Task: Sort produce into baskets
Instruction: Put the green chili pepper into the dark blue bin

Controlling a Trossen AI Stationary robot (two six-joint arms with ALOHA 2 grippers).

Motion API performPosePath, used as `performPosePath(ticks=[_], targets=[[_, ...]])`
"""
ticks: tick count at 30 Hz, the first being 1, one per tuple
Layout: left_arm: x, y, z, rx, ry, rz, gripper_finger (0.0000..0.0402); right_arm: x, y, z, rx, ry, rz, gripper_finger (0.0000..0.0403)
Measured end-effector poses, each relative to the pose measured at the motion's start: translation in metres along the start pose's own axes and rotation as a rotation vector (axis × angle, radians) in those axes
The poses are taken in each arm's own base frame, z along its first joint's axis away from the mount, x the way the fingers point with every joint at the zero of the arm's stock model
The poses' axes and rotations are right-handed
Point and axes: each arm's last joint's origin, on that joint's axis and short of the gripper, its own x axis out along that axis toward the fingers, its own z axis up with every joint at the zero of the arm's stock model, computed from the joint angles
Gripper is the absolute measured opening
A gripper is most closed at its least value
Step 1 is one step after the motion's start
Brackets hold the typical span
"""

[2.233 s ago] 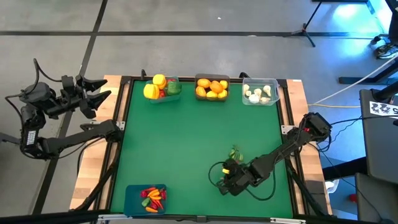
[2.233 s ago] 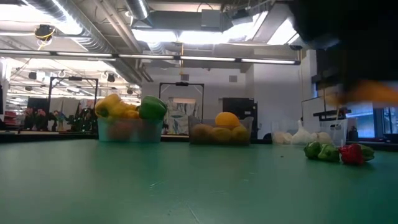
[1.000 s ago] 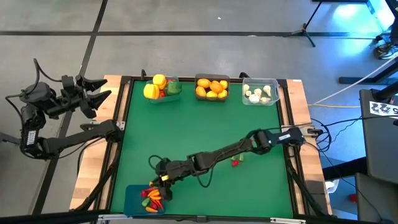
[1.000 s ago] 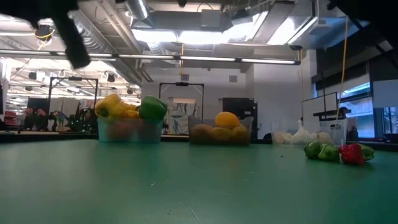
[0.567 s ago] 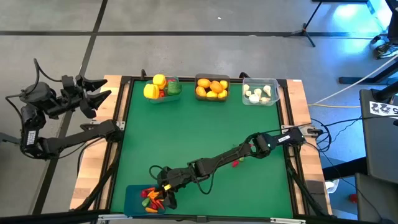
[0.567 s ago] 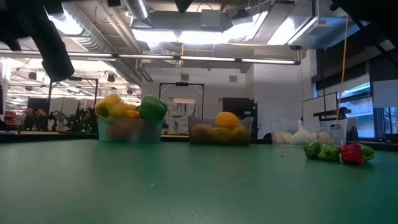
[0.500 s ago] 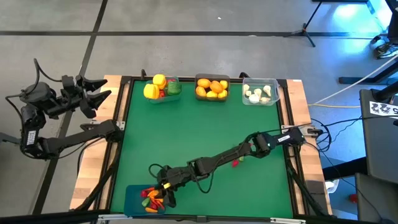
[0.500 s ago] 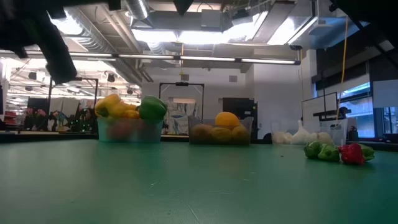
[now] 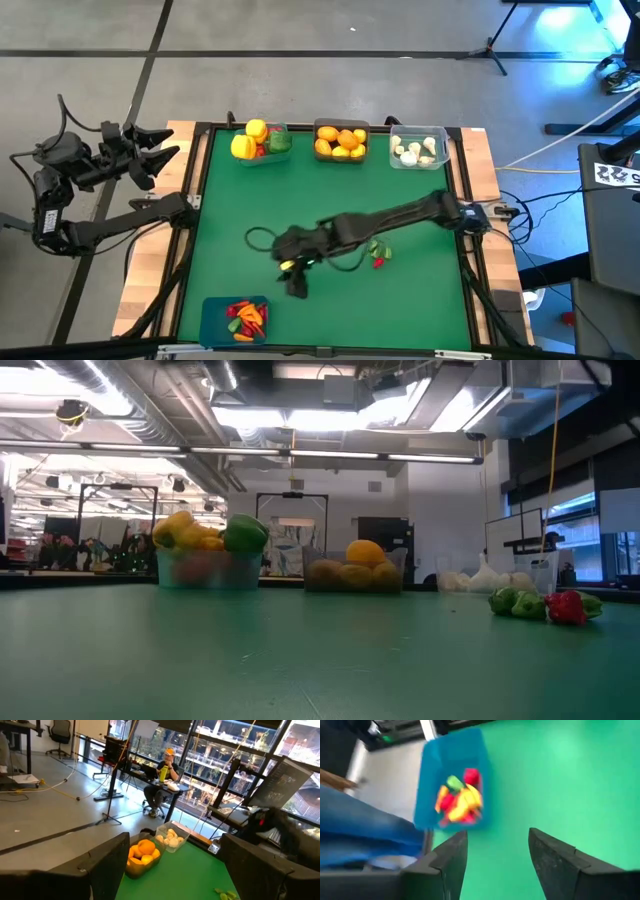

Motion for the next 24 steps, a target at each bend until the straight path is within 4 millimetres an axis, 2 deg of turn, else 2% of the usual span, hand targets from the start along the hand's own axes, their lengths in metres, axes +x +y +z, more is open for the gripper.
performPosePath(ticks=[3,6,9,12,17,20,24], targets=[[0.000,0.000,0.000,0.000,0.000,0.000,0.0308,-0.059,0.009,0.003,-0.065,0.050,-0.125,0.0202],[0.000,0.000,0.000,0.000,0.000,0.000,0.0308,-0.115,0.018,-0.004,-0.087,0.118,-0.278,0.0200],[0.000,0.000,0.000,0.004,0.000,0.000,0.0308,-0.160,0.024,-0.018,-0.063,0.180,-0.461,0.0200],[0.000,0.000,0.000,0.009,0.000,0.000,0.0308,-0.196,0.030,-0.039,0.024,0.248,-0.637,0.0199],[0.000,0.000,0.000,0.009,0.000,-0.001,0.0308,-0.206,0.031,-0.067,0.266,0.212,-0.674,0.0199],[0.000,0.000,0.000,0.011,0.000,-0.001,0.0308,-0.209,0.019,-0.100,0.413,0.263,-0.767,0.0204],[0.000,0.000,0.000,0.011,-0.001,-0.001,0.0308,-0.198,-0.003,-0.145,0.663,0.218,-0.830,0.0210]])
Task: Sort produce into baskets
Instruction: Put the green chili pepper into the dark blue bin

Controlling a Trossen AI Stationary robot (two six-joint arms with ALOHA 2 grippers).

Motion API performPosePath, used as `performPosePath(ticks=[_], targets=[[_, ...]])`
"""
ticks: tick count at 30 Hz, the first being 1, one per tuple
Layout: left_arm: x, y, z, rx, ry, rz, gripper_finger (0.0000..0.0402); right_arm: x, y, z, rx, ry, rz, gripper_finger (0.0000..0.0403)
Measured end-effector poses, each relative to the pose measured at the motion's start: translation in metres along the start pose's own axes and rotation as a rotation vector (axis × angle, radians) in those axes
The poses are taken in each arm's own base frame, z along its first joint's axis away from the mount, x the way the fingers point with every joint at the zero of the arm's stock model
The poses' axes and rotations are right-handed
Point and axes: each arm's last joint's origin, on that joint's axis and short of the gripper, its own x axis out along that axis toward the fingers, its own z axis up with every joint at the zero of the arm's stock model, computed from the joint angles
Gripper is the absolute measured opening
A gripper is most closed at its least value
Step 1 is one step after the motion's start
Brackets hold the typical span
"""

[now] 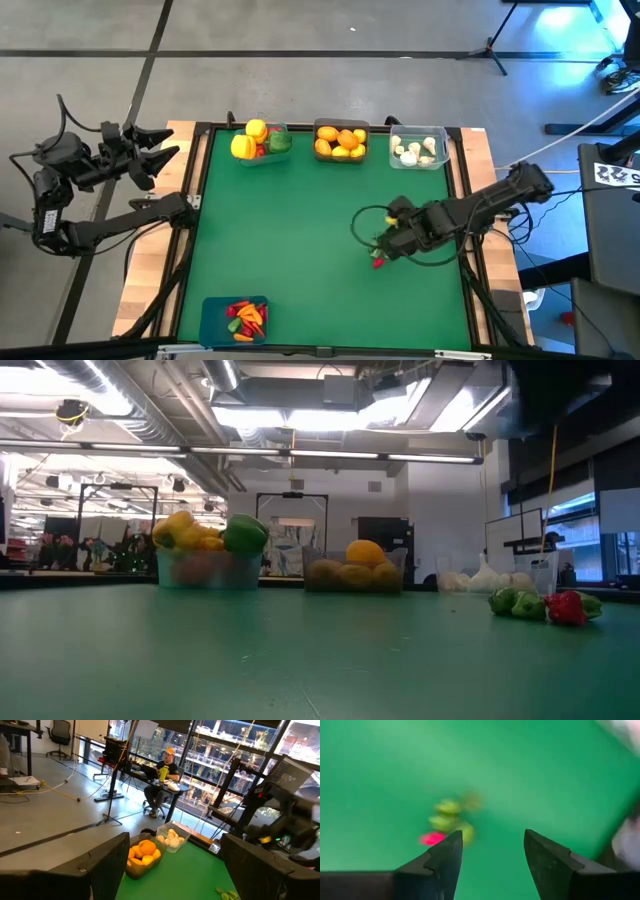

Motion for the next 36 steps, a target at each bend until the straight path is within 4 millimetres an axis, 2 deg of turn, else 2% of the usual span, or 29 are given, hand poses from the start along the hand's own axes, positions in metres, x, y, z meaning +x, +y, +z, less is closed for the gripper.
performPosePath(ticks=[2,6,11,14,18,36], targets=[[0.000,0.000,0.000,0.000,0.000,0.000,0.0308,0.022,-0.013,-0.013,0.110,0.080,-0.065,0.0211],[0.000,0.000,0.000,0.000,0.000,0.000,0.0308,0.068,-0.019,-0.033,0.307,0.183,-0.086,0.0211],[0.000,0.000,0.000,-0.001,0.000,0.000,0.0308,0.114,-0.001,-0.045,0.387,0.220,0.145,0.0212],[0.000,0.000,0.000,-0.001,0.000,0.000,0.0308,0.130,0.003,-0.050,0.395,0.235,0.186,0.0212],[0.000,0.000,0.000,-0.001,0.000,0.000,0.0308,0.140,-0.003,-0.055,0.397,0.258,0.081,0.0212],[0.000,0.000,0.000,-0.001,0.001,0.000,0.0308,0.149,-0.003,-0.056,0.384,0.191,0.016,0.0212]])
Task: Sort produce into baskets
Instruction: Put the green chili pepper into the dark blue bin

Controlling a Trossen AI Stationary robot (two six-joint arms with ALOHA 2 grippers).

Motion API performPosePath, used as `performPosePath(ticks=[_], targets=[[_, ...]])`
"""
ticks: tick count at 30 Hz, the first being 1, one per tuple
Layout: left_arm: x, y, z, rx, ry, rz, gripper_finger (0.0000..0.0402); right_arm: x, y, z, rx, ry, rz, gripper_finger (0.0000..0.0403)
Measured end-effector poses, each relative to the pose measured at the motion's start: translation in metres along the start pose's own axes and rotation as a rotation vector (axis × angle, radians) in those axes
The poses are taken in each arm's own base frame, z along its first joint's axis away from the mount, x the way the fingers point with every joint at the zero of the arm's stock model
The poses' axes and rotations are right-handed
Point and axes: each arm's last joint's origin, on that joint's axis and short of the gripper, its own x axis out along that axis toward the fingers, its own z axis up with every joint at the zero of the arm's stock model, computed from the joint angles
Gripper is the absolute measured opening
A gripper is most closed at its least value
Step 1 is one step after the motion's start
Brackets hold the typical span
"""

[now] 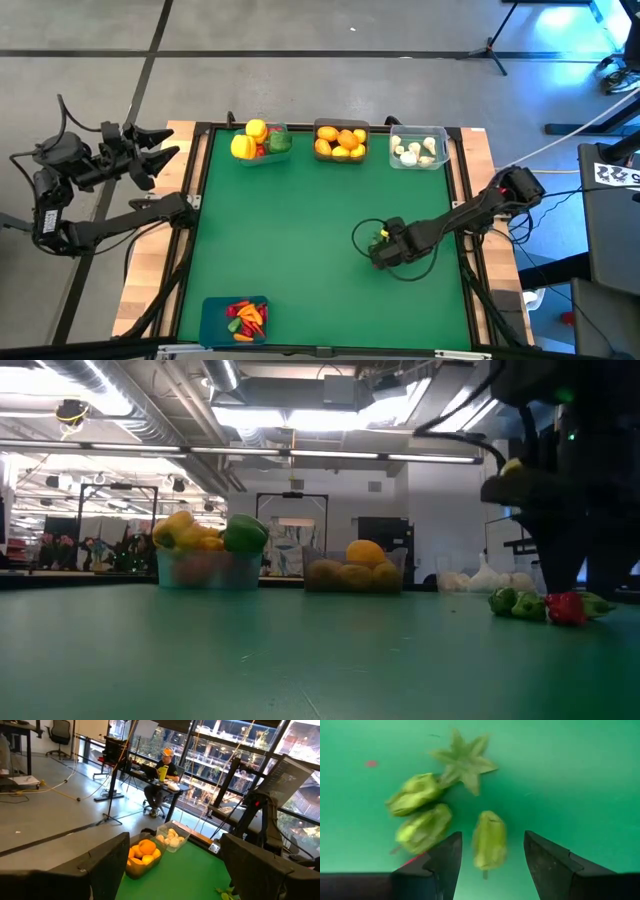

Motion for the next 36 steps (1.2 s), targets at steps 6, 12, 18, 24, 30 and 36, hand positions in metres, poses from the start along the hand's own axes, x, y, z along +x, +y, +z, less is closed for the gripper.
performPosePath(ticks=[6,12,18,24,30,36], targets=[[0.000,0.000,0.000,0.000,0.000,0.000,0.0308,0.015,0.001,-0.003,-0.013,0.026,-0.077,0.0212],[0.000,0.000,0.000,0.000,0.000,0.000,0.0308,0.017,0.003,-0.003,-0.038,0.027,-0.070,0.0194],[0.000,0.000,0.000,0.000,0.000,0.000,0.0308,0.017,0.004,-0.004,-0.036,0.047,-0.056,0.0128],[0.000,0.000,0.000,0.000,0.000,0.000,0.0308,0.015,0.005,-0.004,-0.043,0.061,-0.056,0.0064],[0.000,0.000,0.000,0.001,0.000,0.000,0.0308,0.003,0.017,-0.005,-0.095,0.070,-0.021,0.0056],[0.000,0.000,0.000,0.001,0.000,0.000,0.0308,-0.016,0.034,-0.004,-0.132,0.065,0.046,0.0061]])
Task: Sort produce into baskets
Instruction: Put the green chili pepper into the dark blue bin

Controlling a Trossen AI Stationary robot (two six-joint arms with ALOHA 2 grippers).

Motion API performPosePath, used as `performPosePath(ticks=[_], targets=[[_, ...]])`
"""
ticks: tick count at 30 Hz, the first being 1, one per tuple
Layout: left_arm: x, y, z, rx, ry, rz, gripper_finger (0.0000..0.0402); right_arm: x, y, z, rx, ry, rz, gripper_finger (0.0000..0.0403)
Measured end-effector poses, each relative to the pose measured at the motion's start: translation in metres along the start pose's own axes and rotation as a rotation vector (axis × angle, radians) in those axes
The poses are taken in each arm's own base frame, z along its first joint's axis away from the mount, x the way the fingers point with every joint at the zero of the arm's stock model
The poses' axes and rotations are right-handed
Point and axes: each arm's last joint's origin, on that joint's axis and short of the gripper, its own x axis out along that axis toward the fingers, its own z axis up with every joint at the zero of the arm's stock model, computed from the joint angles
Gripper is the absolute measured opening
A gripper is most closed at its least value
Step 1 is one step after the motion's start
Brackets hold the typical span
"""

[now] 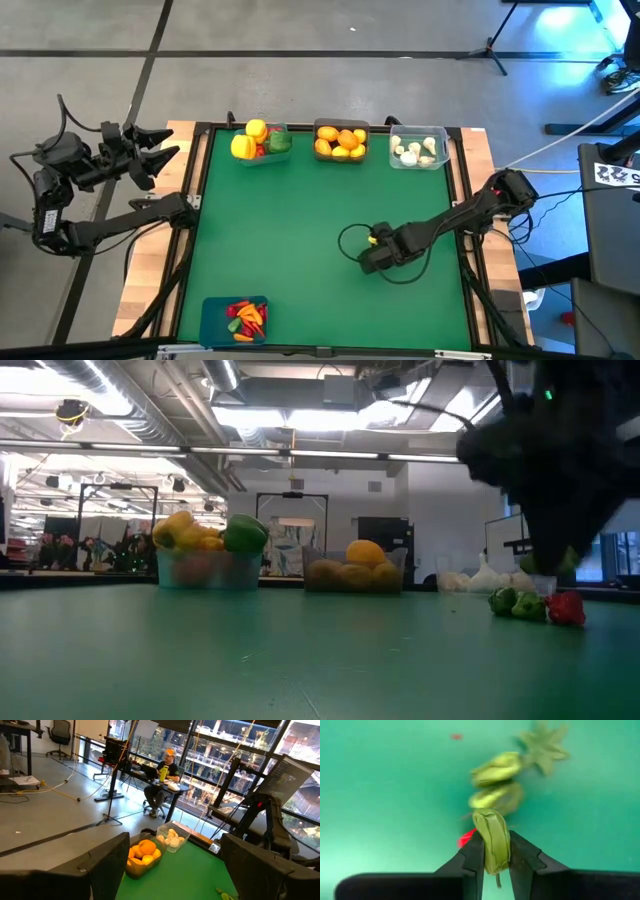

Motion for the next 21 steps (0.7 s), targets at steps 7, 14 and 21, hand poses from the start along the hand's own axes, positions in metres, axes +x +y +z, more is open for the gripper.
performPosePath(ticks=[7,14,21], targets=[[0.000,0.000,0.000,0.000,0.000,0.000,0.0308,-0.038,0.036,0.006,-0.056,-0.118,0.198,0.0062],[0.000,0.000,0.000,0.000,0.000,0.000,0.0308,-0.067,0.085,0.015,-0.162,-0.442,0.627,0.0062],[0.000,0.000,0.000,0.000,0.000,0.000,0.0308,-0.050,0.128,0.020,-0.370,-0.649,0.907,0.0062]])
